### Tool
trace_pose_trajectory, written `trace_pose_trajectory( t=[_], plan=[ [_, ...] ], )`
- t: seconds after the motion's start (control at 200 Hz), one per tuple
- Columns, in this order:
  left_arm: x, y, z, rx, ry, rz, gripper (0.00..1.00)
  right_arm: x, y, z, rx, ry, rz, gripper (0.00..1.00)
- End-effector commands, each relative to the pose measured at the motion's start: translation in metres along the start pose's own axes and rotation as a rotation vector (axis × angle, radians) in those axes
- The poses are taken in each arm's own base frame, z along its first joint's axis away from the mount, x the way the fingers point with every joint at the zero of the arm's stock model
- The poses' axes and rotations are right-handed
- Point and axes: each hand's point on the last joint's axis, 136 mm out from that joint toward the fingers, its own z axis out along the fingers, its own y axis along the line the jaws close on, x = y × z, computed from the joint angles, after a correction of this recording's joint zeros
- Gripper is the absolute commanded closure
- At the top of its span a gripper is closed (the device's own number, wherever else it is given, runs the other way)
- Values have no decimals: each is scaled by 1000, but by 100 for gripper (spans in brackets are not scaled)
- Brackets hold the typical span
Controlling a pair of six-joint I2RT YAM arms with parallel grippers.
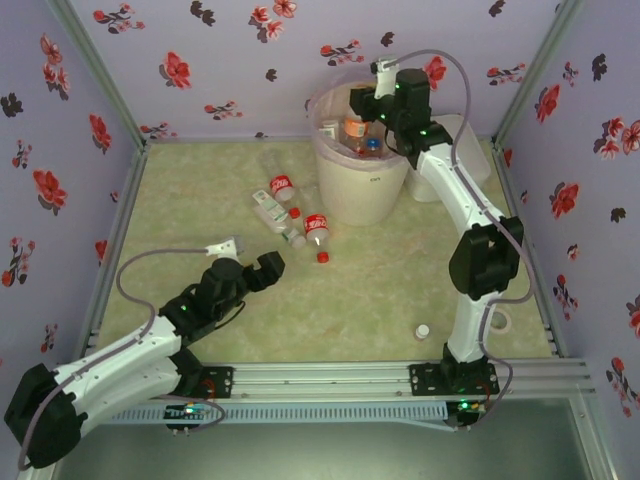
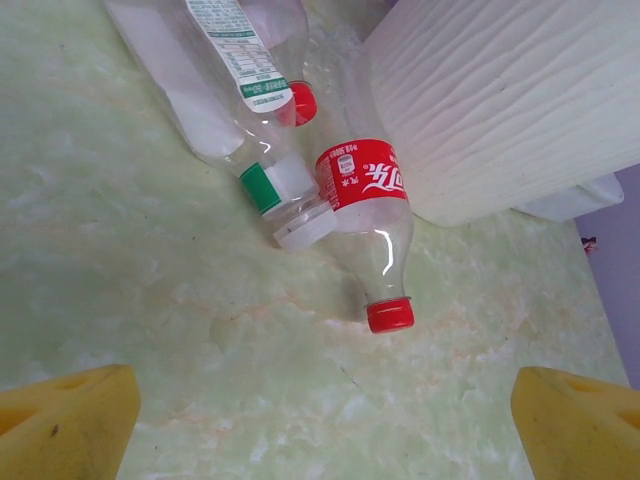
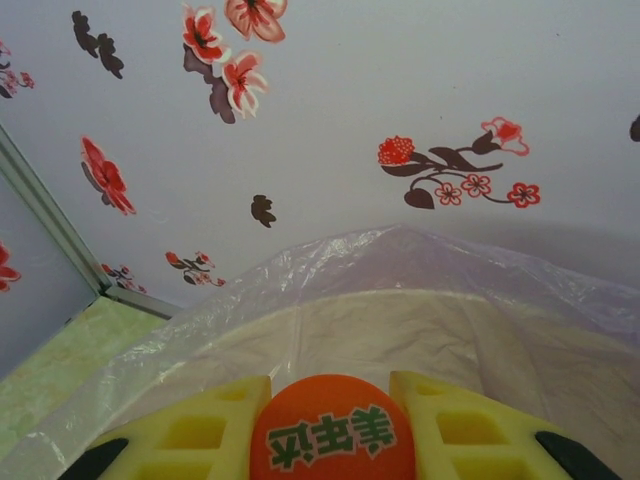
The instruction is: Put the plastic bottles in the bin
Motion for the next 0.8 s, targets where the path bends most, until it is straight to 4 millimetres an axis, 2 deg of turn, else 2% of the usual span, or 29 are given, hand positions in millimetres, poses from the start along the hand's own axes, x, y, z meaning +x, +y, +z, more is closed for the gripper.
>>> trace_pose_trajectory(
  t=[0.0, 0.24, 0.385, 0.43, 0.56, 0.715, 0.795],
  plan=[
    [-2, 12, 0, -40, -19, -17, 5, 48, 17, 2, 19, 156, 53, 95],
    [-3, 15, 2, -72, -1, 16, 4, 83, 15, -6, 212, 352, -101, 95],
    [0, 14, 5, -66, 33, 26, 5, 88, 11, -15, 252, 453, -87, 90],
    [1, 13, 5, -64, 43, 32, 5, 87, 13, -14, 244, 466, -80, 84],
    [-1, 11, 6, -65, 49, 44, 5, 77, 24, -12, 191, 451, -52, 55],
    [-5, 10, 9, -77, 51, 40, 5, 40, 23, -28, 200, 381, -52, 26],
    [-7, 11, 10, -88, 53, 33, 4, 23, 20, -38, 199, 348, -43, 15]
  ],
)
